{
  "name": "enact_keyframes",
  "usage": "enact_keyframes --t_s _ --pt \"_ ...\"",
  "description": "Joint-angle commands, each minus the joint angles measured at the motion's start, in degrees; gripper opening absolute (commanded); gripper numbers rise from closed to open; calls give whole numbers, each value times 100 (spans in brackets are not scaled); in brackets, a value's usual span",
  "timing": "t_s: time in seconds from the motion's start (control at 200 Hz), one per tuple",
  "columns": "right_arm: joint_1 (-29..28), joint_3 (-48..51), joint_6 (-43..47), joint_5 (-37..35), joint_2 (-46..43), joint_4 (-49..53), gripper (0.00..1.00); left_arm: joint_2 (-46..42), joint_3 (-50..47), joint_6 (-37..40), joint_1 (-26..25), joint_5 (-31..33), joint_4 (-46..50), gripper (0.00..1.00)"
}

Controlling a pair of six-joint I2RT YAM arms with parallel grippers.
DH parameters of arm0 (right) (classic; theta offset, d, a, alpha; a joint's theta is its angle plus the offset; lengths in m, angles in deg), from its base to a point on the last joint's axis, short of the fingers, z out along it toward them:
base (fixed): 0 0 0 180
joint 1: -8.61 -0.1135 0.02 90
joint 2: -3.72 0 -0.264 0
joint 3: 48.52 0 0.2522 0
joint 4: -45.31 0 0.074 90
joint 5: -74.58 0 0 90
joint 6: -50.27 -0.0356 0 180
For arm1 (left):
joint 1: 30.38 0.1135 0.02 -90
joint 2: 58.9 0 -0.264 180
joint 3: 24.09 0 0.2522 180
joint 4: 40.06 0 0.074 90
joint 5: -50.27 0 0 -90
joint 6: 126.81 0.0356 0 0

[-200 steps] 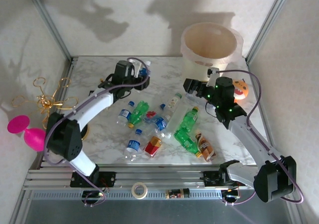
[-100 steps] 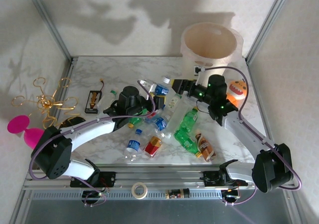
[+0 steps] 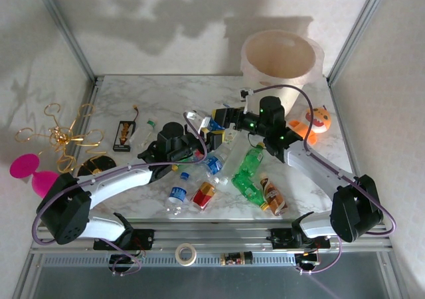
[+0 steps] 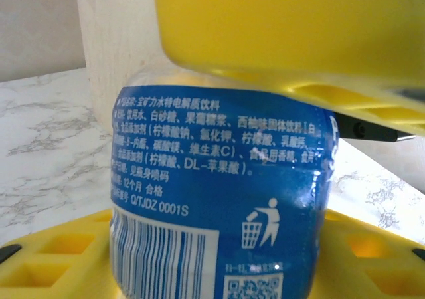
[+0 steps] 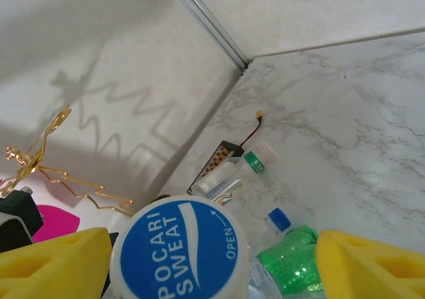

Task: Put the plastic bottles in the bin

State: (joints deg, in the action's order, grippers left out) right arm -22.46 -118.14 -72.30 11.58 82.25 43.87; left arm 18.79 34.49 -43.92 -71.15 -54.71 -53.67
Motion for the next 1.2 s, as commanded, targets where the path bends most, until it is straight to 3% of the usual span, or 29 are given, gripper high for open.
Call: enact_keyframes --t_s 0.0,0.34,0.706,1.001,1.197 --pt "-83 -136 138 -6 84 199 80 -172 -27 140 -80 174 -349 53" --pt "-146 -5 174 23 3 414 81 -107 9 79 -89 387 -365 56" --pt "-148 76 15 99 14 147 56 -70 -8 39 -108 390 -391 63" --pt "-137 -169 196 -503 28 335 51 -356 -234 -174 -98 636 -575 91" --pt "-5 -658 479 -811 253 724 49 -966 -549 -380 52 995 -677 99"
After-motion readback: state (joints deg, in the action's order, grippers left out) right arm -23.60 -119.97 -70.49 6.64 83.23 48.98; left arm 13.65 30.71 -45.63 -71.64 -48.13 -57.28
